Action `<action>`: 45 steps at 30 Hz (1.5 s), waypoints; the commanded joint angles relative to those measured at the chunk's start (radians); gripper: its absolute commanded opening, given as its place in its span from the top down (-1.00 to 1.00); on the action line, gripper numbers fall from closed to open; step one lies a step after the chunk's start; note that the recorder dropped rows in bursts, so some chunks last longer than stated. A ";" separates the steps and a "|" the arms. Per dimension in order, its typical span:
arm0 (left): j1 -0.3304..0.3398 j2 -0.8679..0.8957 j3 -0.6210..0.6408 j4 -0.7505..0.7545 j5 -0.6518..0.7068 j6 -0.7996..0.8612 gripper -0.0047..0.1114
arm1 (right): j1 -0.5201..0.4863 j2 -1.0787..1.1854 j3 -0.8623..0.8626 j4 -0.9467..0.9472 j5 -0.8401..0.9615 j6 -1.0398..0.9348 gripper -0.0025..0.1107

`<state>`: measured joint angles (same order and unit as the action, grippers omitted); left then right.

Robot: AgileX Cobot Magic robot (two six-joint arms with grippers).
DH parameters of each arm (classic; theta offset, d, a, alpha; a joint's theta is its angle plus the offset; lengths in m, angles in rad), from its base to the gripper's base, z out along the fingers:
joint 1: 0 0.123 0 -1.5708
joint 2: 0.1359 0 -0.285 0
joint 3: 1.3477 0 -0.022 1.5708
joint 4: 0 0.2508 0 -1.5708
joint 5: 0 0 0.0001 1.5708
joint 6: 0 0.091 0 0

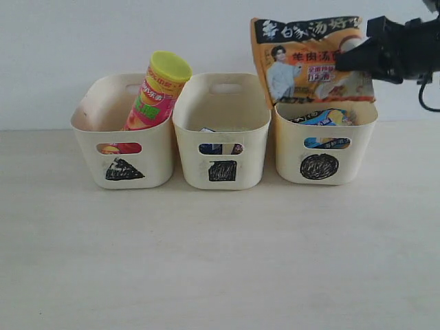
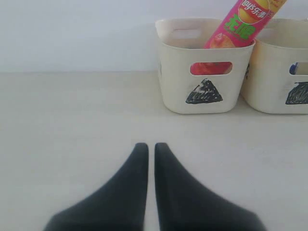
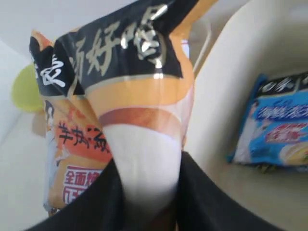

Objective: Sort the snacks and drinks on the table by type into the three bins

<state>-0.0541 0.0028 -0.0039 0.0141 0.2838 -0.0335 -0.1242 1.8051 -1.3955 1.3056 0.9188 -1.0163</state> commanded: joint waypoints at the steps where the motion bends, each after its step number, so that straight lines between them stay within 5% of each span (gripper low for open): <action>1: 0.003 -0.003 0.004 -0.007 0.000 0.004 0.84 | -0.006 0.036 -0.114 -0.040 -0.141 0.040 0.96; 11: 0.003 -0.003 0.004 -0.007 0.000 0.004 0.84 | -0.003 0.214 -0.202 -0.017 -0.342 -0.083 0.96; 19: 0.003 -0.003 0.004 -0.007 0.000 0.004 0.84 | 0.020 0.243 -0.203 -0.001 -0.339 -0.147 0.86; 22: 0.003 -0.003 0.004 -0.007 0.000 0.004 0.84 | 0.041 0.243 -0.213 -0.003 -0.347 -0.152 0.63; 30: 0.003 -0.003 0.004 -0.007 0.000 0.004 0.84 | 0.084 0.243 -0.213 -0.005 -0.476 -0.177 -0.52; 35: 0.003 -0.003 0.004 -0.005 0.000 0.004 0.84 | 0.084 0.231 -0.213 -0.020 -0.479 -0.162 -0.35; 39: 0.003 -0.003 0.004 -0.005 0.000 0.004 0.84 | 0.084 0.174 -0.213 -0.233 -0.477 -0.046 0.41; 41: 0.003 -0.003 0.004 -0.005 0.000 0.004 0.84 | 0.084 0.136 -0.213 -0.375 -0.454 0.032 0.94; 45: 0.003 -0.003 0.004 -0.005 0.000 0.004 0.84 | 0.084 0.063 -0.213 -0.700 -0.408 0.270 0.96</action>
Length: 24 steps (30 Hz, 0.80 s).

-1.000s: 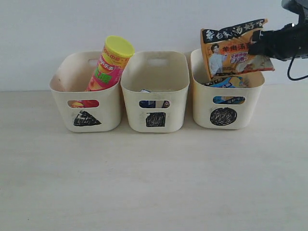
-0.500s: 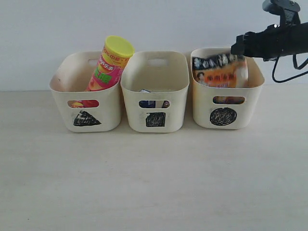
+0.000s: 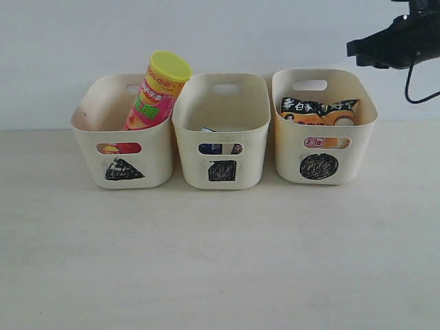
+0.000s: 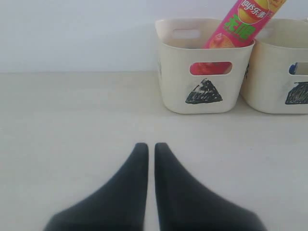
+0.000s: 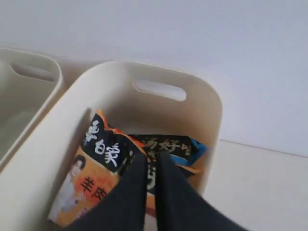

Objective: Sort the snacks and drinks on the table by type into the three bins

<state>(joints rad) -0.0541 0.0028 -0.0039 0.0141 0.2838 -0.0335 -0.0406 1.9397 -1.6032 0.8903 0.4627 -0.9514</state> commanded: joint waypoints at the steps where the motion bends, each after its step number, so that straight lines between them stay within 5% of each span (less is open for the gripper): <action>1: 0.003 -0.003 0.004 -0.005 0.000 0.004 0.84 | 0.000 -0.091 -0.005 -0.392 0.064 0.293 0.96; 4: 0.003 -0.003 0.004 -0.005 0.000 0.004 0.84 | 0.000 -0.159 -0.005 -0.752 0.181 0.628 0.96; 8: 0.003 -0.003 0.004 -0.005 0.000 0.004 0.84 | 0.000 -0.246 0.024 -0.985 0.381 0.856 0.96; 19: 0.003 -0.003 0.004 -0.005 0.000 0.004 0.84 | 0.000 -0.804 0.709 -0.965 0.054 0.940 0.96; 24: 0.003 -0.003 0.004 -0.005 0.000 0.004 0.84 | 0.000 -0.990 0.863 -0.951 -0.019 0.951 0.96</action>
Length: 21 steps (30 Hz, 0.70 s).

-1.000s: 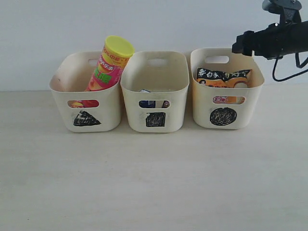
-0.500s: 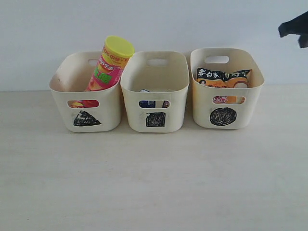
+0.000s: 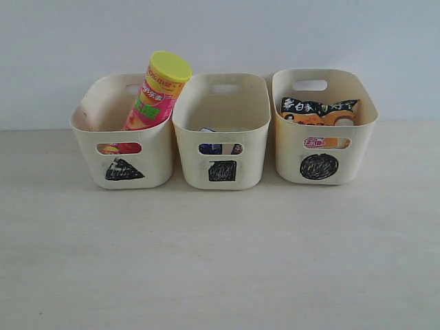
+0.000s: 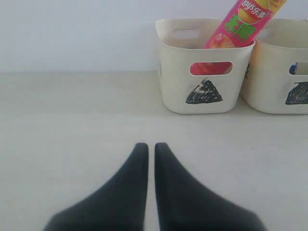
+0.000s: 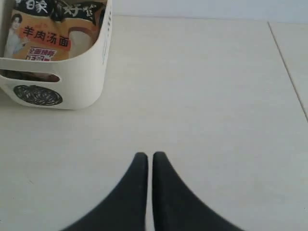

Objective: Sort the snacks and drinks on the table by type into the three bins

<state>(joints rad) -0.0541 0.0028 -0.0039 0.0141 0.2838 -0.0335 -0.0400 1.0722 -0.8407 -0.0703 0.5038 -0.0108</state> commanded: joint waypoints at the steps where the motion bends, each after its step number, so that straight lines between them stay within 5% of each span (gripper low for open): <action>1: 0.003 -0.003 0.004 -0.005 0.000 0.004 0.84 | 0.000 -0.157 0.125 0.015 -0.065 0.011 0.96; 21: 0.003 -0.003 0.004 -0.005 0.000 0.004 0.84 | 0.000 -0.541 0.256 0.061 -0.071 -0.020 0.96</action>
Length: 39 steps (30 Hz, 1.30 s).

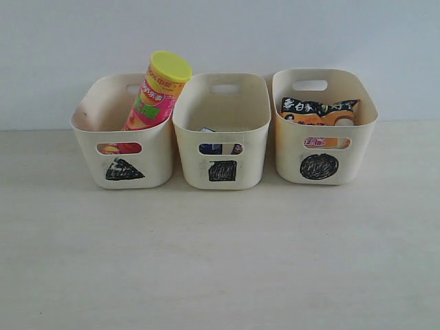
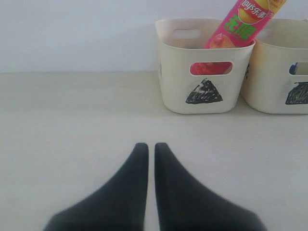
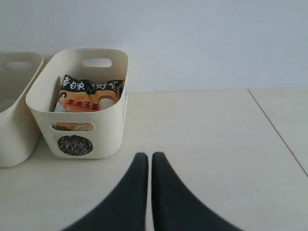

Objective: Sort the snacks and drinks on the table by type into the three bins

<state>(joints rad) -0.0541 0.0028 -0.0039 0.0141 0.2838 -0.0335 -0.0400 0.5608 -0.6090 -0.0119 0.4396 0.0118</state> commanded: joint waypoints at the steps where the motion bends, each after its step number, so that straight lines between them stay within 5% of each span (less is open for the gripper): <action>1: 0.003 -0.003 0.004 -0.005 0.000 0.004 0.84 | 0.000 -0.043 0.035 0.003 -0.007 -0.047 0.96; 20: 0.003 -0.003 0.004 -0.005 0.000 0.004 0.84 | 0.002 -0.472 0.410 0.003 -0.067 -0.054 0.96; 39: 0.003 -0.003 0.004 -0.005 0.000 0.004 0.84 | 0.002 -0.561 0.609 0.031 -0.162 -0.054 0.96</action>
<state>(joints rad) -0.0541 0.0028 -0.0039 0.0141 0.2838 -0.0335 -0.0400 0.0059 -0.0112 0.0170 0.2927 -0.0411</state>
